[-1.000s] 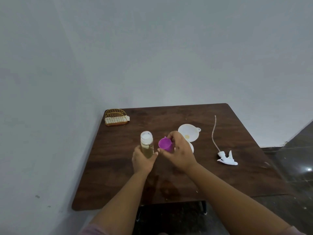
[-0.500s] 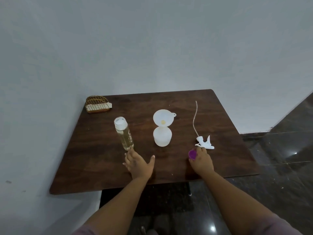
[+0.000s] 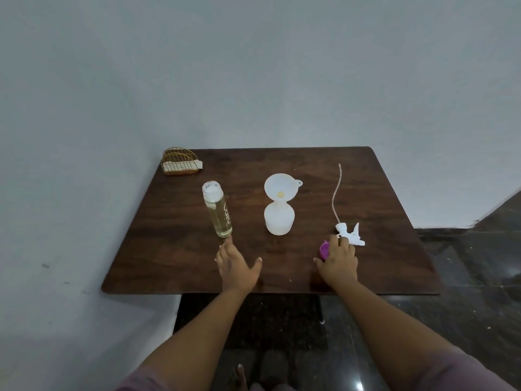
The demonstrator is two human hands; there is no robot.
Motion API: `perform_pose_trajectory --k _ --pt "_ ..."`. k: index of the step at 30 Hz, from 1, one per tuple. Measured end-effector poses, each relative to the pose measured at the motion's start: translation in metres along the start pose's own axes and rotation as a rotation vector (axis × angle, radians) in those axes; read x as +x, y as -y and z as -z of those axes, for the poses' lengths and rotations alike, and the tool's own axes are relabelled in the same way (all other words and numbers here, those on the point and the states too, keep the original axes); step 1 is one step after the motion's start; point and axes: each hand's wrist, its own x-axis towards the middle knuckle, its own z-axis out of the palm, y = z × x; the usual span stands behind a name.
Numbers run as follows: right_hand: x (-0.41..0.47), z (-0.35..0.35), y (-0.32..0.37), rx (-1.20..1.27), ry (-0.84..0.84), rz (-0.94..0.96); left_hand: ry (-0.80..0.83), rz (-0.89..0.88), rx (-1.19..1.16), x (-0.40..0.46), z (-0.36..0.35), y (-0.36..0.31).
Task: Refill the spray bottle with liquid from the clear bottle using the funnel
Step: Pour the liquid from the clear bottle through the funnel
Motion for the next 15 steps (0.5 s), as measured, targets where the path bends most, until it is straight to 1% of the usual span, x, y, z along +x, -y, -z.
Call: perform_pose_trajectory --k 2,4,7,9,12,15 --pt "-0.006 0.0 0.019 -0.012 -0.108 0.028 -0.02 0.014 -0.054 0.001 0.009 -0.002" --pt "-0.01 -0.002 0.038 0.082 -0.139 0.123 -0.04 0.037 -0.112 0.003 0.018 0.001" --pt "-0.013 -0.003 0.072 0.256 -0.045 0.318 -0.074 0.046 -0.168 0.011 0.032 0.007" --pt "-0.016 -0.004 0.098 0.299 0.012 0.412 -0.09 0.066 -0.203 0.019 0.042 0.012" --pt "-0.013 -0.008 0.137 0.365 0.091 0.529 -0.089 0.052 -0.239 0.034 0.057 0.018" --pt "0.007 -0.007 0.18 0.364 0.094 0.587 -0.058 0.009 -0.244 0.059 0.077 0.023"
